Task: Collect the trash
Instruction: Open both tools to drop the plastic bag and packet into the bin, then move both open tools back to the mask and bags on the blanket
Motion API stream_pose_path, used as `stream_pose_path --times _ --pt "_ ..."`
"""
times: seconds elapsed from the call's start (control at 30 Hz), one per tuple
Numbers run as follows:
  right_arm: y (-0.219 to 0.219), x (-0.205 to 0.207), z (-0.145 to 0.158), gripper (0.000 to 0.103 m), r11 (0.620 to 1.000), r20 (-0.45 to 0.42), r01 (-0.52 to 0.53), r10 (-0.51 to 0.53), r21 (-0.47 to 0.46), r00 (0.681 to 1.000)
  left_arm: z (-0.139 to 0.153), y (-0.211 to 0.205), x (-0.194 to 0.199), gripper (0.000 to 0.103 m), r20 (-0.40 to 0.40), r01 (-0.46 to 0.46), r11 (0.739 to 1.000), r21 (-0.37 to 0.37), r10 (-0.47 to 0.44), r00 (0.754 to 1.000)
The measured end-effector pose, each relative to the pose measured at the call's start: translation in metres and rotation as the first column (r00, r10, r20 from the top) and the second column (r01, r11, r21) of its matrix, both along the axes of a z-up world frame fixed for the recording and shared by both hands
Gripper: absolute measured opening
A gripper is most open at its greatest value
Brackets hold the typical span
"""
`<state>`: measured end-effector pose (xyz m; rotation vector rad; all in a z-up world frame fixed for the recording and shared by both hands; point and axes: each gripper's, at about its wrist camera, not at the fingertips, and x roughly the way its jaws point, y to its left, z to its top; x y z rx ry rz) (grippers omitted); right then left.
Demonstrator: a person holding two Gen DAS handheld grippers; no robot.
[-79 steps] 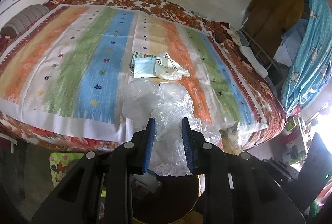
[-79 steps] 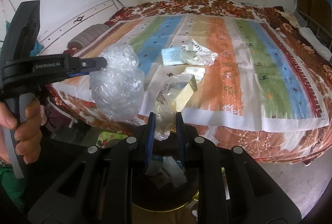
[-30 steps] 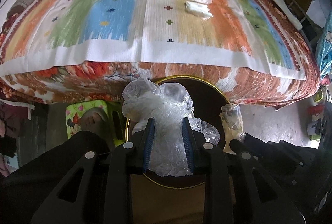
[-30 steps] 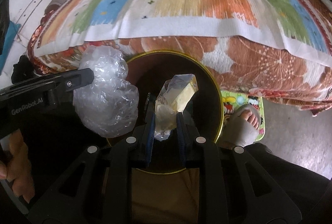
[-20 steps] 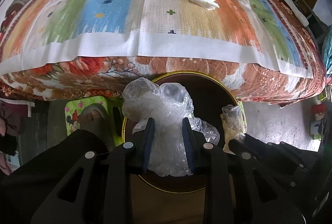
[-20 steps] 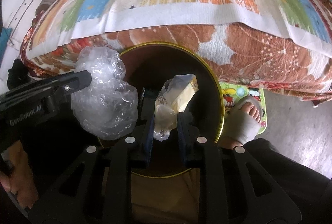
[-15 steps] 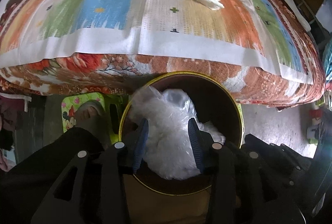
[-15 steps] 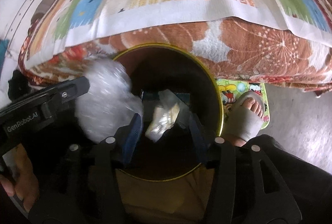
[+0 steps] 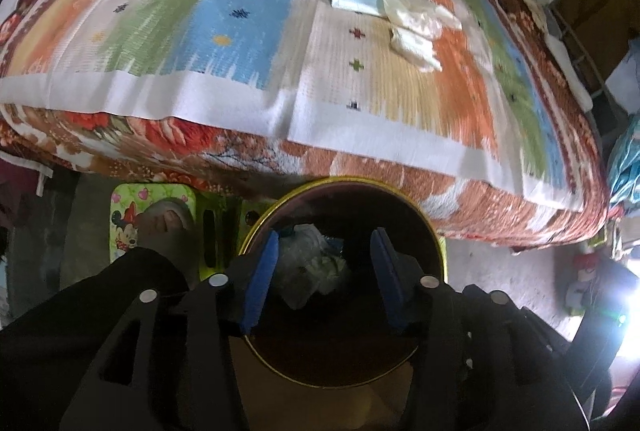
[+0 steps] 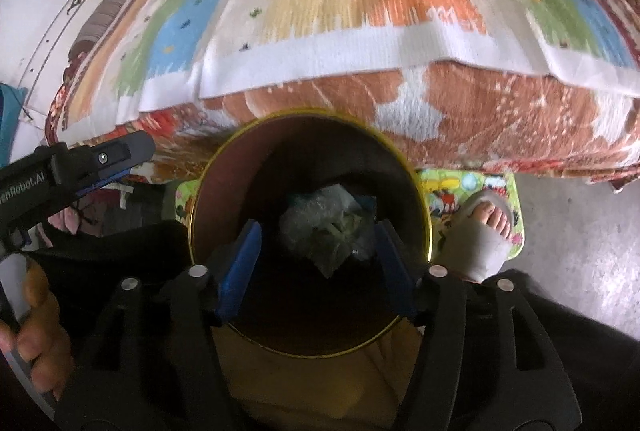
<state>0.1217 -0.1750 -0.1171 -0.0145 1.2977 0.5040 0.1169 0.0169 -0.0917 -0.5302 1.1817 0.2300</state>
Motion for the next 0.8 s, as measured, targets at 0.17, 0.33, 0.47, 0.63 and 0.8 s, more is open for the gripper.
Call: stream_pose_path --times 0.17,0.33,0.47,0.63,0.8 --pt "0.002 0.005 0.021 0.058 0.999 0.071 -0.028 0.027 0.023 0.997 0.010 0.016 0.002 0.058 0.028 -0.044 0.999 -0.025 0.045 0.999" --pt "-0.002 0.016 0.046 0.071 0.996 0.130 -0.030 0.019 0.088 0.991 0.039 0.027 0.009 0.074 0.121 -0.036 0.999 0.012 0.035 0.992" --pt "-0.003 0.027 0.065 0.077 0.996 0.195 -0.042 0.025 0.085 0.981 0.053 0.042 0.020 0.080 0.146 -0.047 0.999 0.023 0.043 0.988" --pt "-0.002 0.042 0.078 0.091 0.995 0.229 -0.050 0.028 0.088 0.973 0.058 0.055 0.035 0.093 0.153 -0.026 1.000 -0.001 0.026 0.988" --pt "0.000 0.059 0.088 0.094 0.996 0.261 -0.050 0.028 0.078 0.965 0.063 0.065 0.048 0.097 0.169 -0.012 1.000 -0.020 0.015 0.986"
